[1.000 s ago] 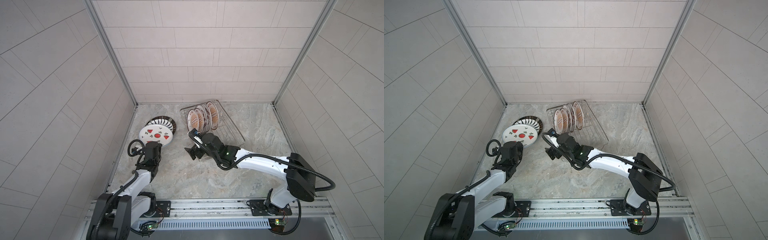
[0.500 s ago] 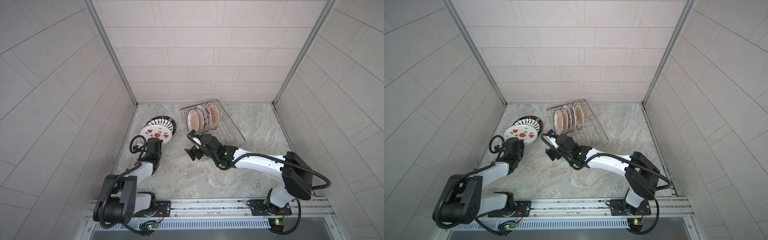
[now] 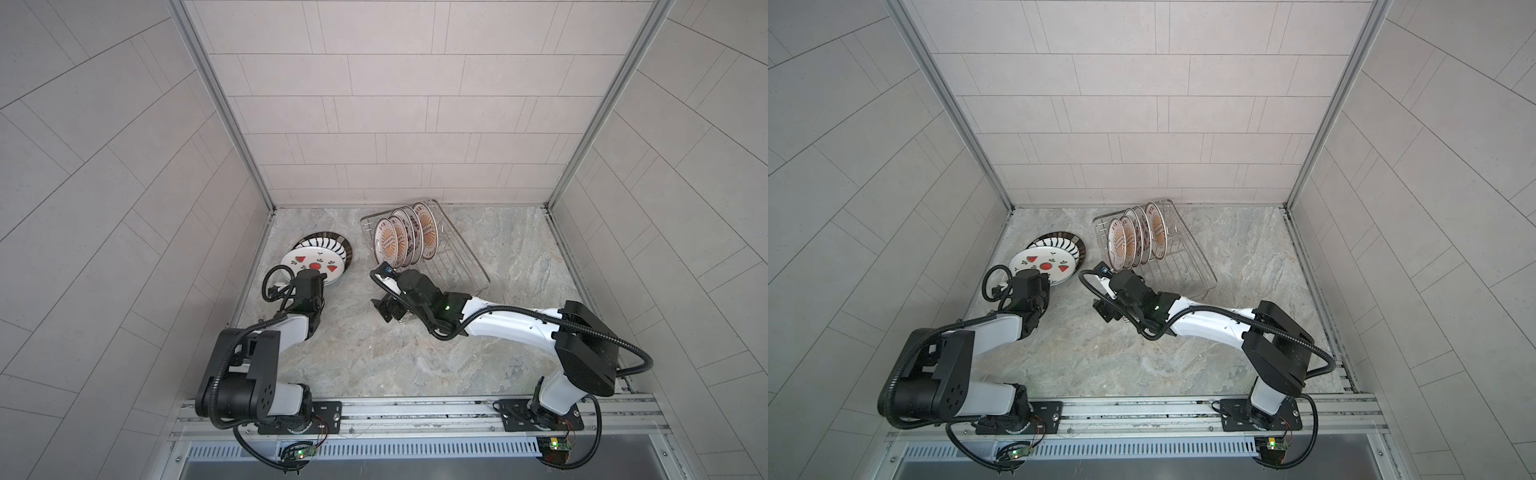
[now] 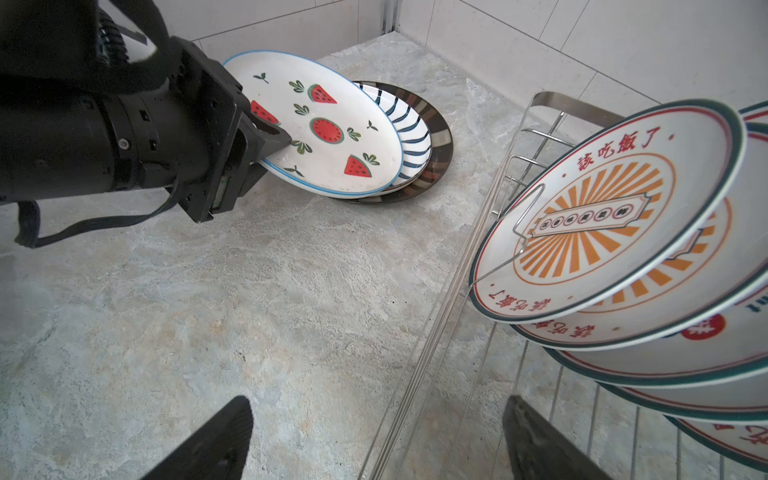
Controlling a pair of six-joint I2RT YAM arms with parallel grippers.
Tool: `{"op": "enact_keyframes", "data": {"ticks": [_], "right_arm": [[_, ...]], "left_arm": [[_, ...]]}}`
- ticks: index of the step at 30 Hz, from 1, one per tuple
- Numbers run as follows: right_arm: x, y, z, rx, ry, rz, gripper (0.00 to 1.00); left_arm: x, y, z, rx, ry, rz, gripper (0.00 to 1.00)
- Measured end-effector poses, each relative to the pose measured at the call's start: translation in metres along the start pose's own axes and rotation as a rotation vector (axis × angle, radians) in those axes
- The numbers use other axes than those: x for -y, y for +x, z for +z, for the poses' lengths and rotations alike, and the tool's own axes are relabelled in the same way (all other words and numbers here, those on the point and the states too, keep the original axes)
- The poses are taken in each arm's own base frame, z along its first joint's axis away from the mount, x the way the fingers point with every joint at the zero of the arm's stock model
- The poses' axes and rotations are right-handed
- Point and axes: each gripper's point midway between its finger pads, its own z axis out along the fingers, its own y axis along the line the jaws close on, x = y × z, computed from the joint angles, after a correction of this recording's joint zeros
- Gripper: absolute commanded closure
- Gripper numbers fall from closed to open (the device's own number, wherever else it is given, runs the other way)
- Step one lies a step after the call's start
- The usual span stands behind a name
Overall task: Unload the plates from the dish rack
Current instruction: 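Lower the watermelon plate onto the blue-striped plate with the left gripper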
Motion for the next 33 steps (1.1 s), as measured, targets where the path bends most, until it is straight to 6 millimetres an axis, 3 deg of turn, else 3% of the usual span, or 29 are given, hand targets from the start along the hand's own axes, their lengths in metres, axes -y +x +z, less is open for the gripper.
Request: {"op": "enact_keyframes", "data": {"ticks": [7,12,16,23,29,33], "right_arm": [[0.001,0.001,0.001,-0.002,0.008,0.0,0.05],[0.002,0.001,0.001,-0.002,0.011,0.0,0.05],[0.002,0.001,0.001,-0.001,0.011,0.0,0.05],[0.003,0.0,0.0,0.0,0.017,0.0,0.05],[0.002,0.002,0.001,0.0,0.017,-0.002,0.05],[0.002,0.007,0.001,-0.01,0.019,-0.004,0.05]], "left_arm": [[0.004,0.002,0.011,-0.001,-0.006,-0.014,0.93],[0.009,0.005,0.025,-0.011,0.001,-0.027,0.81],[0.005,0.006,0.03,-0.01,-0.011,-0.022,0.8],[0.005,0.004,0.03,0.005,-0.017,-0.001,0.62],[0.009,-0.001,0.033,0.022,-0.012,0.003,0.56],[0.013,-0.001,0.034,0.024,-0.004,0.008,0.42]]}}
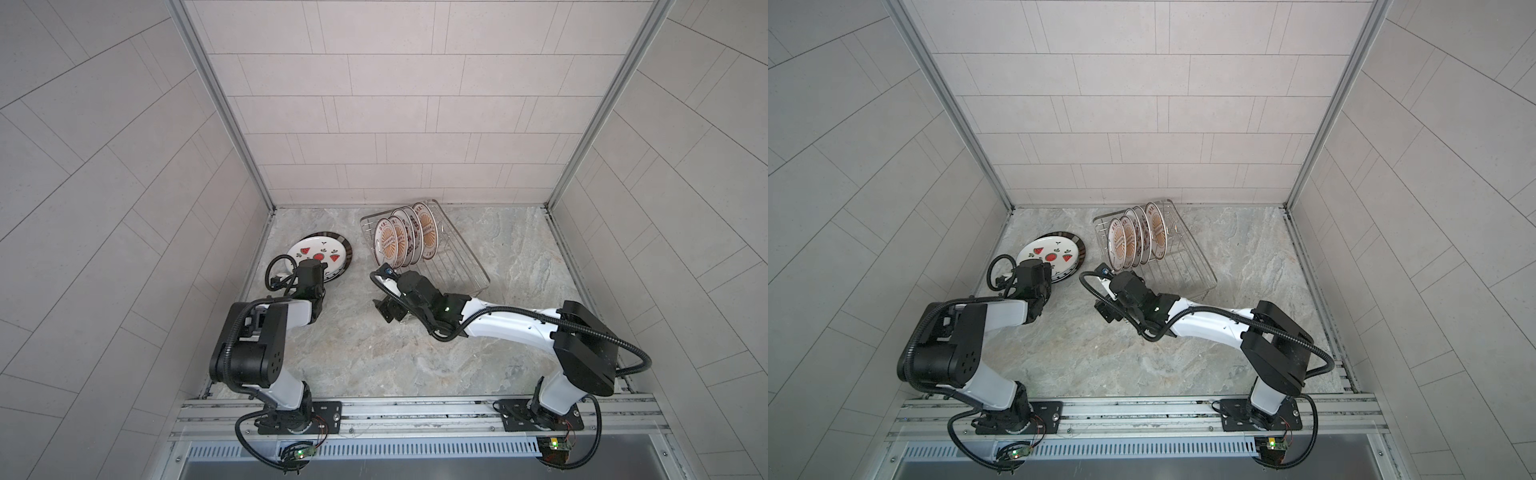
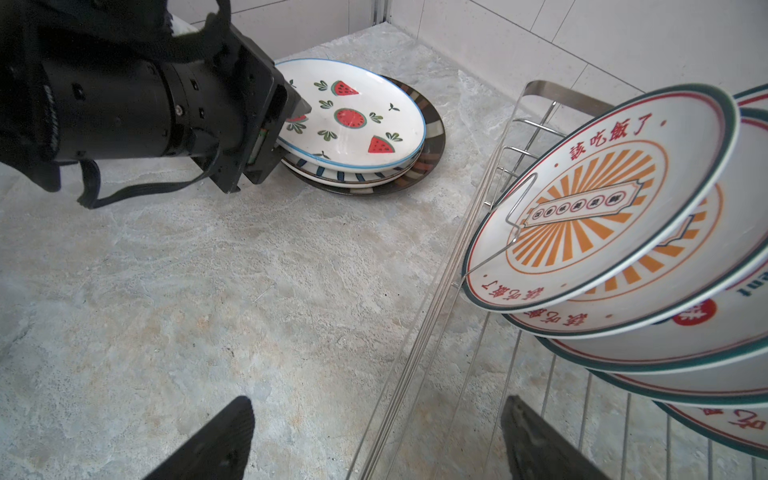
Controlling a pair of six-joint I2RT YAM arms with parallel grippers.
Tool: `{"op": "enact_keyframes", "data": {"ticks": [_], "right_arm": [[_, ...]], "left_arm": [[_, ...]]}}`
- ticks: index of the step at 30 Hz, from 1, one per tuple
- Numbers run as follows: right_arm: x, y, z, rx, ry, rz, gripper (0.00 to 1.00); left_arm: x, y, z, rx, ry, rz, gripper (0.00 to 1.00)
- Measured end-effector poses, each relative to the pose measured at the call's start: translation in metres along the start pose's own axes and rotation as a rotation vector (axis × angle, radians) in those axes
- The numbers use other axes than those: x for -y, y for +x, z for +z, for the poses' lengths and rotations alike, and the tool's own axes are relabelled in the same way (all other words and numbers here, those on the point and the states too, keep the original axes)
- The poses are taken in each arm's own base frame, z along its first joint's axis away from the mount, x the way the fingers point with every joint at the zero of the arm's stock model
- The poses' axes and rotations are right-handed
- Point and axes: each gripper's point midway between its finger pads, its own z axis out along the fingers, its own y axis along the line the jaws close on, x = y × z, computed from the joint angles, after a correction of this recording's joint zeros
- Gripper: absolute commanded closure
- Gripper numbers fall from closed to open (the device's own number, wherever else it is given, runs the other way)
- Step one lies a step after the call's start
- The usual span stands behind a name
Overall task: Unload the plates from the dish rack
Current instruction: 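Lower the watermelon plate onto the blue-striped plate with the left gripper, then open and lift the left gripper off the plate while the right gripper nears the rack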
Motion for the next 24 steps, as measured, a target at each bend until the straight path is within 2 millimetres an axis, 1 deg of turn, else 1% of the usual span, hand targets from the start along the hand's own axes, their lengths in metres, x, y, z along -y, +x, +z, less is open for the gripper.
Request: {"op": "enact_keyframes", "data": {"ticks": [1,8,10,11,13,14,18,24], "right_arm": [[0.0,0.001,0.0,-0.001,0.001,0.0,0.05],[0.001,0.001,0.0,-0.001,0.003,0.0,0.05],[0.001,0.001,0.0,-0.001,0.003,0.0,0.05],[0.001,0.001,0.0,-0.001,0.003,0.0,0.05],[0.001,0.0,-0.001,0.0,0.003,0.0,0.05],[0.001,0.0,-0.001,0.002,0.003,0.001,0.05],[0.001,-0.002,-0.002,0.006,0.003,0.002,0.05],[0.001,-0.002,-0.004,0.008,0.003,0.002,0.06]], "left_arm": [[0.002,-0.001,0.0,0.003,0.007,0.0,0.4],[0.004,-0.004,-0.001,0.023,0.01,0.012,0.4],[0.004,-0.007,-0.002,0.037,0.007,0.019,0.38],[0.004,-0.009,-0.004,0.046,0.004,0.022,0.36],[0.005,-0.015,-0.01,0.07,0.002,0.03,0.24],[0.006,-0.018,-0.012,0.08,0.002,0.039,0.23],[0.01,-0.027,-0.021,0.116,-0.001,0.057,0.22],[0.007,-0.03,-0.022,0.128,-0.006,0.072,0.21]]}}
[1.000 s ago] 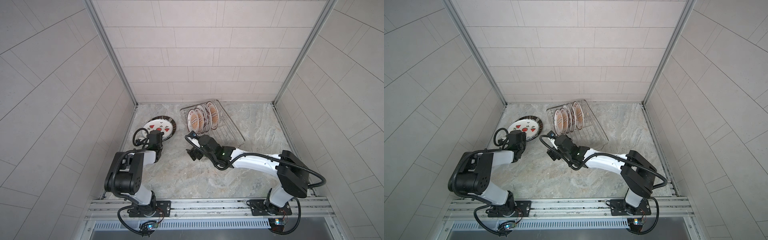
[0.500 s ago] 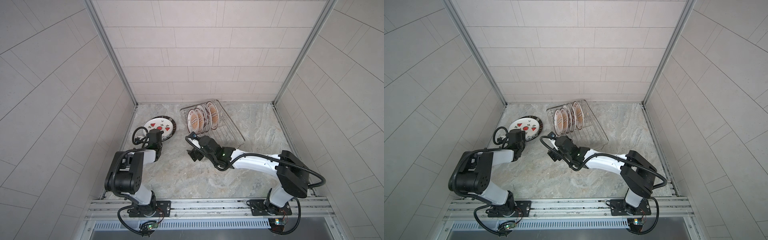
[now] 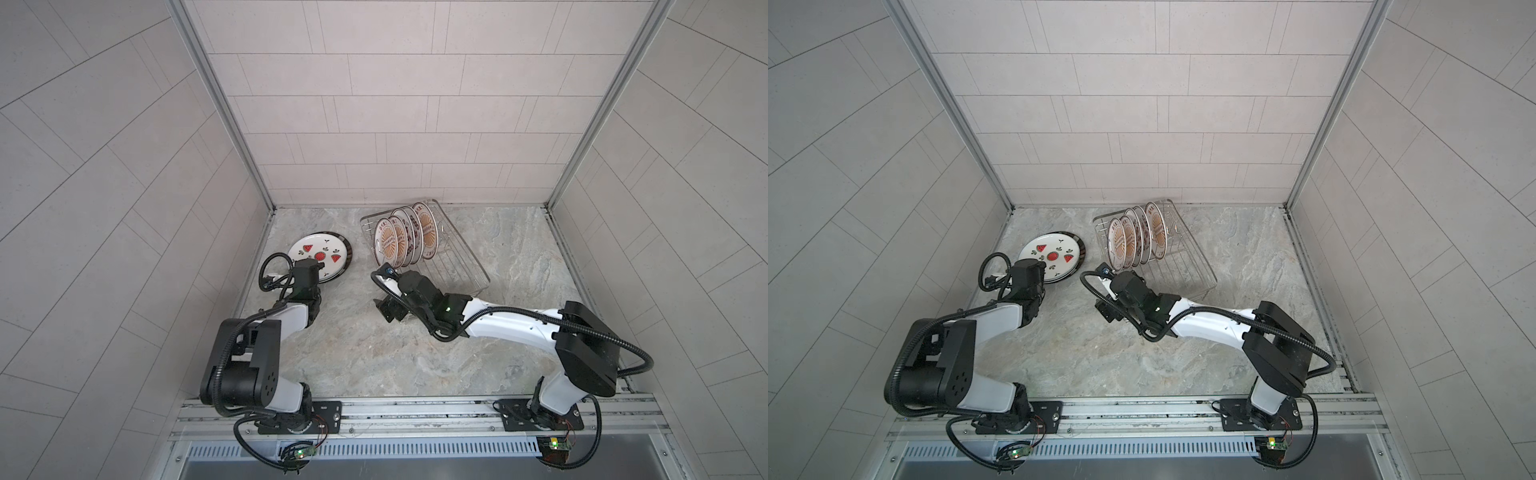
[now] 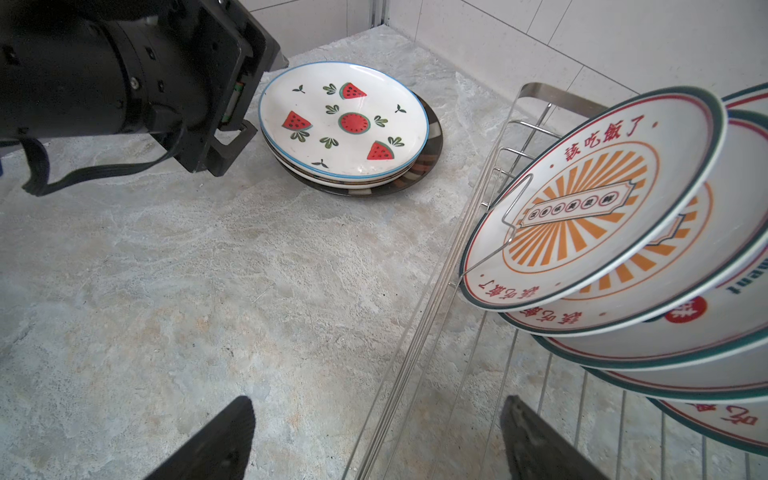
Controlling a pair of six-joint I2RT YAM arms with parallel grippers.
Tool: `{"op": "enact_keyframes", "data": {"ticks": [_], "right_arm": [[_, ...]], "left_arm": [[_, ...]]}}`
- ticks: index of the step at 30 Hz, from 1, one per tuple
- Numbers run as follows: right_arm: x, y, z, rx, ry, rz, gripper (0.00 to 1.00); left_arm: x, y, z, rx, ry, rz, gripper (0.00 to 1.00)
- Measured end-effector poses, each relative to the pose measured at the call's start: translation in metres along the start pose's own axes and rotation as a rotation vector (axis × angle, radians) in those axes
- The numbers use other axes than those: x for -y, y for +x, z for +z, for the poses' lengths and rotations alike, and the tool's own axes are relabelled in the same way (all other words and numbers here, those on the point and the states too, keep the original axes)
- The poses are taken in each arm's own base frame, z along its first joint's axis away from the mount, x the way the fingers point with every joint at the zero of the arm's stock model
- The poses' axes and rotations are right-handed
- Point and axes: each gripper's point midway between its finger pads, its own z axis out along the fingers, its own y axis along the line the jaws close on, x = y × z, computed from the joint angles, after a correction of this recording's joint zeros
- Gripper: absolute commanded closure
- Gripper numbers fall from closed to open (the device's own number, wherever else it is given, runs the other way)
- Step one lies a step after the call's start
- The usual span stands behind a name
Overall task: Unload the plates from the dish rack
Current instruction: 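Open and lift the left gripper off the plate while the right gripper nears the rack, then reach the right gripper to the far-end sunburst plate while the left gripper nears the rack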
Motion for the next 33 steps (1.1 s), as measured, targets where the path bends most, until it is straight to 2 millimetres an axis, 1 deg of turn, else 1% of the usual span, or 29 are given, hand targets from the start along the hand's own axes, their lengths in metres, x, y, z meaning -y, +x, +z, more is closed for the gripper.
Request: {"op": "enact_keyframes", "data": {"ticks": [3,4,5,7,9,13,15,18,21,24,27,28,29,33], "right_arm": [[0.0,-0.003,-0.009,0.016,-0.003,0.001,0.06],[0.0,-0.006,-0.014,0.025,-0.005,0.001,0.06],[0.001,-0.008,-0.02,0.037,-0.007,0.0,0.06],[0.002,-0.014,-0.036,0.067,-0.009,0.001,0.01],[0.007,-0.024,-0.053,0.109,0.005,0.009,0.0],[0.028,-0.043,-0.09,0.199,0.076,0.045,0.0],[0.04,-0.051,-0.107,0.235,0.112,0.072,0.0],[0.059,-0.06,-0.127,0.28,0.164,0.117,0.0],[0.079,-0.061,-0.143,0.312,0.211,0.159,0.0],[0.101,-0.057,-0.152,0.327,0.255,0.203,0.0],[0.121,-0.055,-0.155,0.332,0.3,0.243,0.0],[0.127,-0.053,-0.154,0.328,0.298,0.267,0.0],[0.136,-0.052,-0.153,0.325,0.305,0.291,0.0],[0.189,-0.042,-0.148,0.294,0.405,0.409,0.0]], "left_arm": [[0.001,0.0,0.0,0.0,0.005,0.003,0.21],[0.002,0.0,0.0,-0.003,0.01,0.009,0.13],[0.002,0.001,-0.001,-0.007,0.012,0.02,0.01],[0.004,0.0,-0.006,-0.016,0.027,0.033,0.0],[0.012,-0.003,-0.014,-0.023,0.058,0.039,0.0],[0.038,-0.011,-0.035,-0.031,0.156,0.041,0.0],[0.049,-0.012,-0.045,-0.048,0.202,0.046,0.0],[0.063,-0.005,-0.057,-0.102,0.27,0.077,0.0],[0.077,0.01,-0.073,-0.171,0.363,0.126,0.0],[0.088,0.029,-0.094,-0.243,0.465,0.194,0.0],[0.101,0.04,-0.111,-0.288,0.552,0.24,0.0],[0.105,0.047,-0.119,-0.311,0.589,0.274,0.0],[0.11,0.052,-0.129,-0.333,0.636,0.307,0.0],[0.131,0.077,-0.181,-0.436,0.866,0.422,0.0]]}}
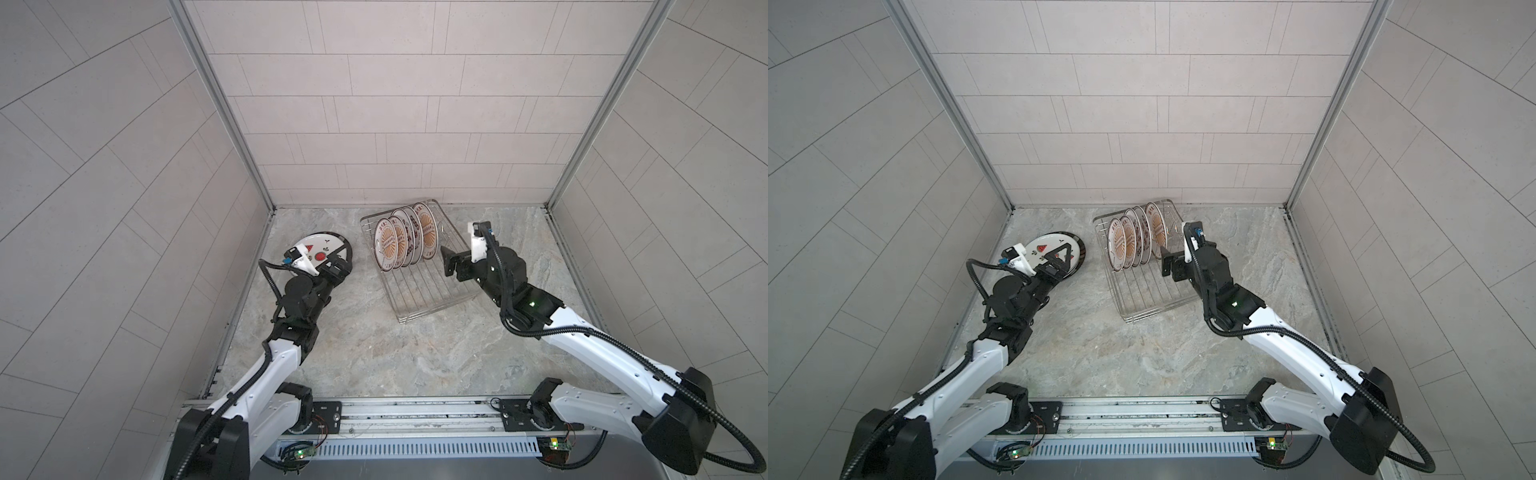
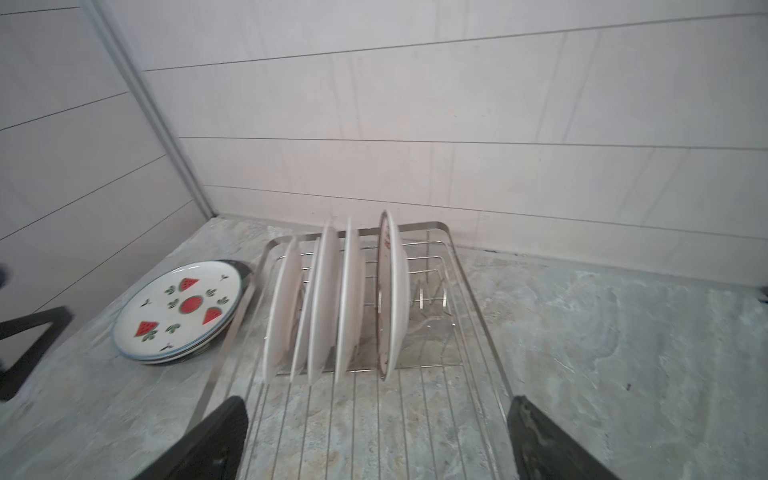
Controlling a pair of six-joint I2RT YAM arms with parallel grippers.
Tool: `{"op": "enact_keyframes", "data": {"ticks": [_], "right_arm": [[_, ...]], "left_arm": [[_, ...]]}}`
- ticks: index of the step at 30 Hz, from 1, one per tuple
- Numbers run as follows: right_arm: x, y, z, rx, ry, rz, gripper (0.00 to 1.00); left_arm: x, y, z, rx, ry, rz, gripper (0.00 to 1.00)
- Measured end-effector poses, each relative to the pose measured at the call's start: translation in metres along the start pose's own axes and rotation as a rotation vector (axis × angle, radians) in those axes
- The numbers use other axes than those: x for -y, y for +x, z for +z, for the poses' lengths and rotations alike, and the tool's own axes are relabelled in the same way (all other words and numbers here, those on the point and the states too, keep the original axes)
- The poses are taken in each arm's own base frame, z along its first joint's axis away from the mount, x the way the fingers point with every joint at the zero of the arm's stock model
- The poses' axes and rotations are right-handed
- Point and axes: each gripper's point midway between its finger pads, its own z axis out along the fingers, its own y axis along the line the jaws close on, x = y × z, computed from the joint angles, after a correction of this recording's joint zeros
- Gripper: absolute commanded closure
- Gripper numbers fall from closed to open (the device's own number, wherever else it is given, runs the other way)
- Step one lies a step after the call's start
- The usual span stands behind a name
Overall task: Unload the plates from the dish rack
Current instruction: 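Reach the right gripper to the far-end sunburst plate while the left gripper nears the rack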
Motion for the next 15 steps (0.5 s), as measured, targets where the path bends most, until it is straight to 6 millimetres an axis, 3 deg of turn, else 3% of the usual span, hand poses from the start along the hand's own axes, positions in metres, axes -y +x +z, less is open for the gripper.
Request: {"op": "enact_keyframes", "data": {"ticks": [4,10,15], "right_arm": [[0.012,-0.001,0.022,-0.042,0.029,0.04,0.0],[0.005,-0.001,0.051,-0.093,0.021,0.037,0.03],[0.001,0.001,0.071,-0.13,0.03,0.016,0.04]], "left_arm": [[0.04,0.025,-0.006,-0.108,0.168,0.073,0.0],[0.069,0.066,-0.017,-0.24,0.259,0.21,0.0],[0.085,0.085,-0.024,-0.286,0.303,0.295,0.0]]}}
